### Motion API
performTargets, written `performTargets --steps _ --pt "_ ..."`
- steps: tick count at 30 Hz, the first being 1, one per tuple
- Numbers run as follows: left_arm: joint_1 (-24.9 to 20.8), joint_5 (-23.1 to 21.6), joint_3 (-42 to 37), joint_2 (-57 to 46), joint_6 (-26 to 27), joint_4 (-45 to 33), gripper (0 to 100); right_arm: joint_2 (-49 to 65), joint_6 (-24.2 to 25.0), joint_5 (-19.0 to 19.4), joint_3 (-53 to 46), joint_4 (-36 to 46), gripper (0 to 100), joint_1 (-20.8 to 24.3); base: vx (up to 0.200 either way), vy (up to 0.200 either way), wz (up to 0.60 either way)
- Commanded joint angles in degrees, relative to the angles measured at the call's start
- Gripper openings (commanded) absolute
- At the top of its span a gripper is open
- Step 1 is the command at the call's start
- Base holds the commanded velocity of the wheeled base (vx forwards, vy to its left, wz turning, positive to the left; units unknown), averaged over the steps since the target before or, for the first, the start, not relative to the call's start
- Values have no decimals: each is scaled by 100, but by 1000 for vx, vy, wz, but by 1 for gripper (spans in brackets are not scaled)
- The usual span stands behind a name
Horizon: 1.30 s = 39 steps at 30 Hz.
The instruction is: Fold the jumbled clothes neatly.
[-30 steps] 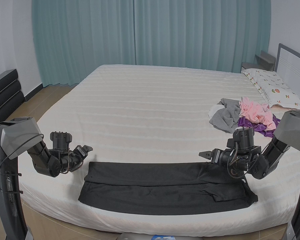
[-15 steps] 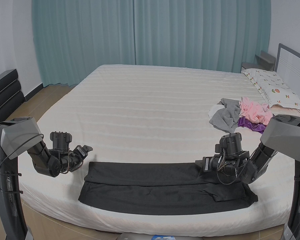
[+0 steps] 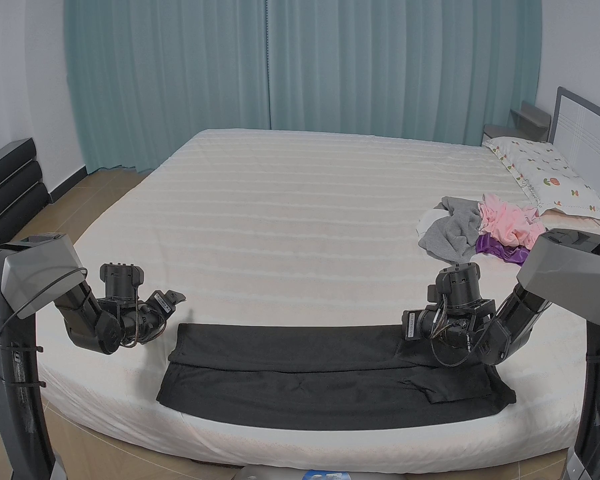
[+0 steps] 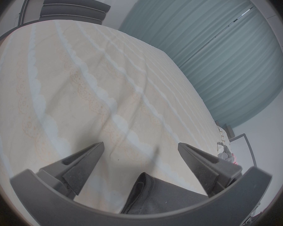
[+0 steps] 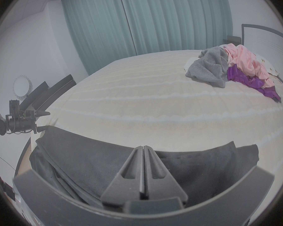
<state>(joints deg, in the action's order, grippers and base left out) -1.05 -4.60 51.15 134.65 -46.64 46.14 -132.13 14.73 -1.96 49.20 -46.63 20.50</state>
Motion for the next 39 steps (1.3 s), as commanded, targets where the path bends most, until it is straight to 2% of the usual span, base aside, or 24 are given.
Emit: performTargets --steps 1,2,13,14,38,39 --pt "-1 -6 0 9 -3 0 100 30 -31 -6 -7 49 0 -3 0 0 0" --pt "-1 -6 0 9 -3 0 100 30 -49 -6 -16 84 100 -3 0 0 0" --pt "-1 -6 0 9 -3 0 100 -41 -154 -6 -60 251 100 -3 0 0 0" --pt "-1 -6 0 9 -3 9 100 -41 -172 -6 -60 242 0 -3 0 0 0" --pt "-1 3 9 0 -12 0 100 -76 -242 -6 90 163 0 6 0 0 0" --pt "-1 3 9 0 -12 0 100 -84 -242 -6 107 163 100 6 0 0 0"
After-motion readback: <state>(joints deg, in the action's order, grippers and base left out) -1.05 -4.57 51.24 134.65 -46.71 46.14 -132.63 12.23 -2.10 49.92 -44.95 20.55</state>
